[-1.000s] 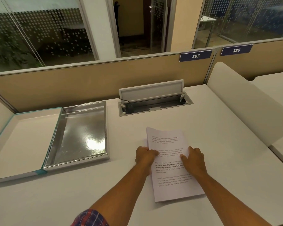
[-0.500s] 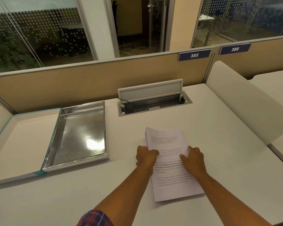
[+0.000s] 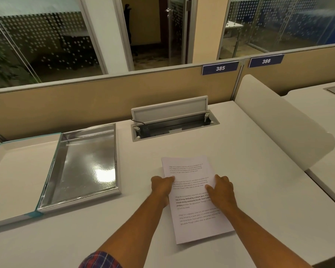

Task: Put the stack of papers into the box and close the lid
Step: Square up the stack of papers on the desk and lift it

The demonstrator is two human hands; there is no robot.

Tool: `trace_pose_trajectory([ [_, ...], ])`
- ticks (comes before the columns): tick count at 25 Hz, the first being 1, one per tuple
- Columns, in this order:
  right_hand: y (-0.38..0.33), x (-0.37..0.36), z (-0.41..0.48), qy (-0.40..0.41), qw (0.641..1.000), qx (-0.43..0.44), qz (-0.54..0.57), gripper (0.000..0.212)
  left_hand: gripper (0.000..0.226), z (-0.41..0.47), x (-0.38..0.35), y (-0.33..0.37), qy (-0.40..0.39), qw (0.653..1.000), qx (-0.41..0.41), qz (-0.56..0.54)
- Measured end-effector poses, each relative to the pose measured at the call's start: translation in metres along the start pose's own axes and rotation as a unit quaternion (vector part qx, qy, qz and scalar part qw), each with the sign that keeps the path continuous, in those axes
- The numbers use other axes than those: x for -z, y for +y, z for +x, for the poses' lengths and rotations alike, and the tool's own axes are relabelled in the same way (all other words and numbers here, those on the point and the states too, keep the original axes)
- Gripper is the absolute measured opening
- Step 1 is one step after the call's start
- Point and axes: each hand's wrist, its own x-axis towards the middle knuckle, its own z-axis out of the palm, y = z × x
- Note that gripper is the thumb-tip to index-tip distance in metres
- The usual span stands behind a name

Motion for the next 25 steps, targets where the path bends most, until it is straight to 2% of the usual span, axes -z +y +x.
trace_pose_trajectory([
  [3,0.002,0.002,0.003,-0.014,1.000,-0.004,0.018,0.037,0.024,-0.005,-0.006,0.004,-0.027,0.993,-0.064,0.093],
  [6,0.001,0.014,0.007,-0.009,0.994,-0.033,0.100,0.064,0.023,-0.022,-0.008,0.004,-0.035,0.978,-0.153,0.140],
  [8,-0.002,0.028,0.009,-0.004,0.992,-0.020,0.125,0.078,0.019,-0.037,-0.002,0.011,-0.053,0.968,-0.207,0.134],
  [10,-0.011,0.048,0.008,-0.040,0.980,0.036,0.193,0.069,0.019,-0.052,0.012,0.022,-0.069,0.957,-0.254,0.124],
  [12,-0.026,0.067,0.002,-0.086,0.949,0.090,0.291,0.041,0.022,-0.066,0.032,0.034,-0.069,0.950,-0.285,0.105],
  [14,-0.044,0.078,-0.006,-0.074,0.941,0.129,0.305,0.025,0.024,-0.077,0.053,0.044,-0.052,0.944,-0.312,0.094],
  [20,-0.085,0.055,-0.046,0.021,0.941,0.218,0.258,0.020,0.038,-0.094,0.099,0.045,0.017,0.904,-0.417,0.090],
  [25,-0.090,0.027,-0.063,0.027,0.952,0.220,0.210,0.024,0.042,-0.095,0.115,0.027,0.042,0.903,-0.420,0.079],
])
